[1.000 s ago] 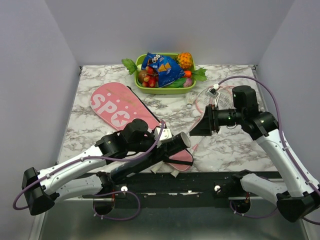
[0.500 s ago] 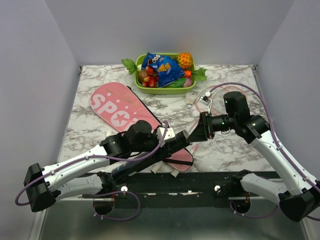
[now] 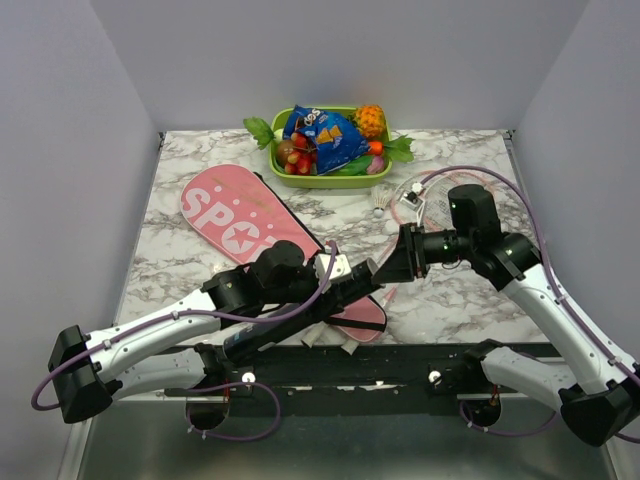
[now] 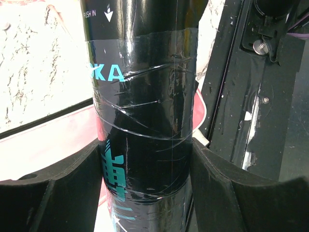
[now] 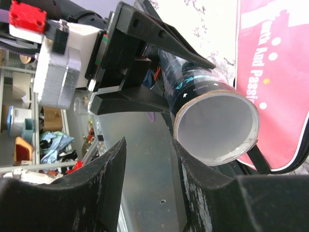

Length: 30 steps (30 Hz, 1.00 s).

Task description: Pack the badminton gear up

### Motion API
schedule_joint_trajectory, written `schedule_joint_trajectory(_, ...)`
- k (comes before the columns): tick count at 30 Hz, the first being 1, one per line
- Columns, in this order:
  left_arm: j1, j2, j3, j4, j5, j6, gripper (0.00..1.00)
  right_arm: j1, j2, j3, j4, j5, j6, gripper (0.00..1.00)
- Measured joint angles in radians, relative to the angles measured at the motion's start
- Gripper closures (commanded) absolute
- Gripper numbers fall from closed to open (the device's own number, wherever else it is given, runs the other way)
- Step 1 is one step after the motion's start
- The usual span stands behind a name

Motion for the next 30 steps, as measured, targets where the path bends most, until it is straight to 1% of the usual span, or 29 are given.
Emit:
schedule_joint_trajectory(9,-0.003,-0.032,-0.023,0.009,0.000,-0.005,0.83,0.001,0.003,0.092,-0.013,0.080,-0.006,0.50)
schedule_joint_trajectory(17,-0.007,-0.069,-0.030,0.009,-0.008,-0.014,0.83,0.002,0.035,0.075,-0.013,0.092,-0.004,0.51)
schedule_joint_trajectory(25,-0.010,-0.071,-0.039,0.018,-0.020,-0.019,0.83,0.014,0.037,0.048,0.001,0.086,0.005,0.51)
schedule_joint_trajectory(28,-0.012,-0.071,-0.041,0.022,-0.026,-0.019,0.83,0.029,0.039,0.039,0.010,0.080,0.014,0.53)
schedule_joint_trajectory(30,-0.013,-0.071,-0.041,0.023,-0.032,-0.019,0.83,0.040,0.039,0.031,0.019,0.076,0.023,0.57)
